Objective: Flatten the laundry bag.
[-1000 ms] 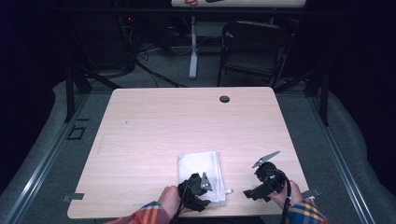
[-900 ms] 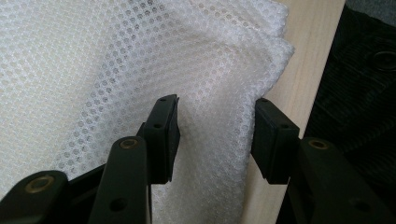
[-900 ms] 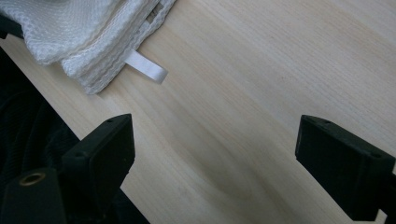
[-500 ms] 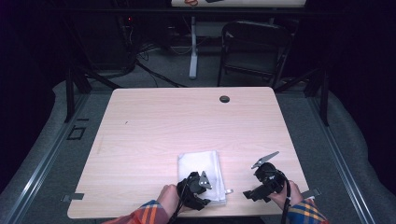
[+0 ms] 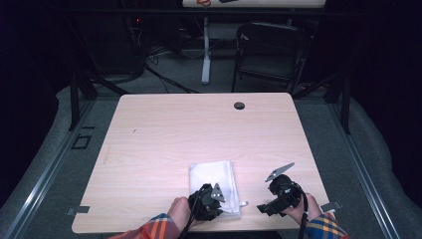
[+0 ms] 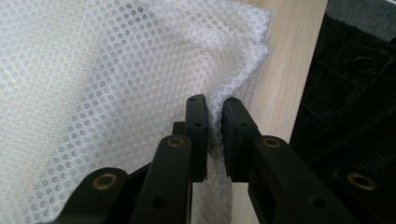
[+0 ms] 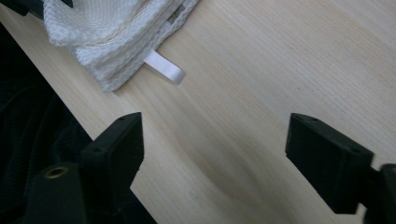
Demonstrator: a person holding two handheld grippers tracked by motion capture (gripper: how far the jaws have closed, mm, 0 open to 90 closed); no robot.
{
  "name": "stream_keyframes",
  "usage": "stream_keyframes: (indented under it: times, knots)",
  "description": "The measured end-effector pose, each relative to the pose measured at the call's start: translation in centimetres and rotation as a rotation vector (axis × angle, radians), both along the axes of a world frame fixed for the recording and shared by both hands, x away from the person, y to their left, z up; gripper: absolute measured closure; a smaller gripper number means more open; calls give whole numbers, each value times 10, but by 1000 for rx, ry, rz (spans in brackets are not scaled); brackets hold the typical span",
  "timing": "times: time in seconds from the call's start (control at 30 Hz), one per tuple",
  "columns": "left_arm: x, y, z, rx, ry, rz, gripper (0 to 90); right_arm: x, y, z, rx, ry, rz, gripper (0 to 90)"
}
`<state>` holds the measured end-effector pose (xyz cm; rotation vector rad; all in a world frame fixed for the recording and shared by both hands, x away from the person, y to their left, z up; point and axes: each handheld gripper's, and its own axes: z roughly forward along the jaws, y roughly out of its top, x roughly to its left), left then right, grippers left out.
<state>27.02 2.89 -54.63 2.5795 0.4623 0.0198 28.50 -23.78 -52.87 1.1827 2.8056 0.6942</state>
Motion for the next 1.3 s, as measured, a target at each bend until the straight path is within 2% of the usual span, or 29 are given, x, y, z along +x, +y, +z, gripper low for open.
stream_keyframes:
  times: [0.03,0.1,0.13,0.37,0.4,0.47,0.6,0.67,0.7,0.73,0.77,0.8,0.87,0.9,1.03,1.3]
  knots:
    - [0,1,0,-17,4,8,837,-1,2,0,3,-6,1,271]
    - [1,1,0,-21,7,10,838,-1,3,0,-7,-5,7,283]
    - [1,2,0,-26,12,9,838,-2,5,0,-7,-6,15,325]
    - [2,3,1,-36,27,2,797,-2,10,-1,-19,9,36,359]
    - [1,3,2,-39,26,1,789,-5,11,-4,10,-4,3,369]
    - [1,2,4,-39,27,-4,771,-3,10,-1,-20,8,46,389]
    - [1,2,3,-30,25,-1,800,-4,13,-1,-13,4,57,424]
    - [1,3,4,-38,17,10,836,-4,14,1,-19,6,72,503]
    - [1,3,4,-38,17,10,841,-4,14,1,-19,6,72,503]
    - [1,3,4,-43,21,15,845,-6,16,1,-14,-6,75,572]
    - [1,3,4,-43,20,15,847,-7,17,1,-7,-10,78,603]
    - [1,4,4,-46,15,15,847,-7,17,1,-7,-10,78,603]
    - [1,4,5,-42,10,11,849,-9,23,3,-7,-20,108,707]
    - [1,3,5,-42,8,8,849,-9,23,3,-7,-20,108,707]
    - [0,4,7,-51,-4,5,850,-13,35,3,6,-26,157,856]
    - [0,5,8,-64,-10,9,852,-8,53,-1,14,-34,187,900]
